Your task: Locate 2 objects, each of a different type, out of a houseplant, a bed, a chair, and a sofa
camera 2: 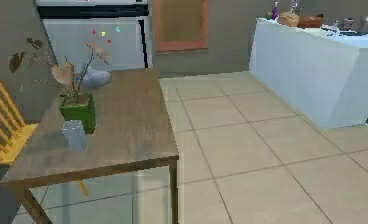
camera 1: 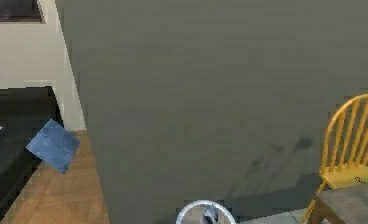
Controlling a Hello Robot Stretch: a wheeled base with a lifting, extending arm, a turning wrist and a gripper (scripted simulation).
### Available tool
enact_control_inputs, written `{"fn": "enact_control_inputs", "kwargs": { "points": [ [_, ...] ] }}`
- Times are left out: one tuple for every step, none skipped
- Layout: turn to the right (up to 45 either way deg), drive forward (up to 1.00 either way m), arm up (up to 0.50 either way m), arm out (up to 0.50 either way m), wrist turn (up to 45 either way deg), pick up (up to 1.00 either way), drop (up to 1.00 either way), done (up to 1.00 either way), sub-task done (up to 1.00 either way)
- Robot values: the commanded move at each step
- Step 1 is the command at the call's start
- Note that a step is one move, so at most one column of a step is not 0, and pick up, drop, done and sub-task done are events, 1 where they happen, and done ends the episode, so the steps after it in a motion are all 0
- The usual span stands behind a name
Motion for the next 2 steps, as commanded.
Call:
{"fn": "enact_control_inputs", "kwargs": {
  "points": [
    [45.0,0.0,0.0,0.0,0.0,0.0,0.0,0.0,0.0],
    [0.0,0.0,0.0,0.0,0.0,0.0,0.0,1.0,0.0]
  ]
}}
